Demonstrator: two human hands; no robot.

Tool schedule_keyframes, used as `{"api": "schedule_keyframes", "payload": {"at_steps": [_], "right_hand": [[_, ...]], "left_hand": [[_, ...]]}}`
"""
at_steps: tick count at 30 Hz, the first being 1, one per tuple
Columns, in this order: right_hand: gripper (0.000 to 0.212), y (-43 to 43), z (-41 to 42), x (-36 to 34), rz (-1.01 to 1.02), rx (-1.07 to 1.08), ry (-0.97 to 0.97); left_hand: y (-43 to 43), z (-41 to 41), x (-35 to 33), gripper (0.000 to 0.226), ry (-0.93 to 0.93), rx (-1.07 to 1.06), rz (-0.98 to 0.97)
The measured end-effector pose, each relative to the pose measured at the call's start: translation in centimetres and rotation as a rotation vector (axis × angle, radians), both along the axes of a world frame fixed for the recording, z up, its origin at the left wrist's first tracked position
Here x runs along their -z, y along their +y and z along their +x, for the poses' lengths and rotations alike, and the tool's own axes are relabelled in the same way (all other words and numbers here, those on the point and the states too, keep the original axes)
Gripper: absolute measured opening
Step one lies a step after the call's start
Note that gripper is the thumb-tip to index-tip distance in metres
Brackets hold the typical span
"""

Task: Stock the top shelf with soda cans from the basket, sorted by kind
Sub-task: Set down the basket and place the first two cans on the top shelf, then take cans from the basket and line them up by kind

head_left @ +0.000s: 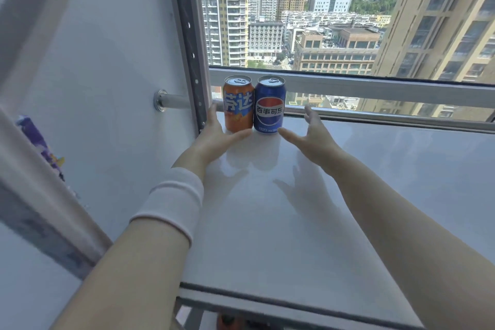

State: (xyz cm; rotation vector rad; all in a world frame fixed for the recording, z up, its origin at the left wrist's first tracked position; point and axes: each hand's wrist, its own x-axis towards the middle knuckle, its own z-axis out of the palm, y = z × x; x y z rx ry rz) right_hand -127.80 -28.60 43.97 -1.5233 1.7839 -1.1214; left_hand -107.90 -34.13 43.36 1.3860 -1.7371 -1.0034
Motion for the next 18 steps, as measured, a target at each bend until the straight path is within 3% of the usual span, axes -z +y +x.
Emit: {"api": "schedule_keyframes", "payload": {"at_steps": [6, 18], "right_hand": [[0.085, 8.9, 0.4, -0.9, 0.0, -0.031, 0.201], [0.075, 28.9, -0.3, 0.8, -0.097, -0.028, 0.506]], "left_hand": [[8.6, 0.3, -0.5, 0.084, -0.144, -0.091, -0.074], [30.4, -2.8, -0.8, 0.065, -0.447, 0.01, -0.207]]}}
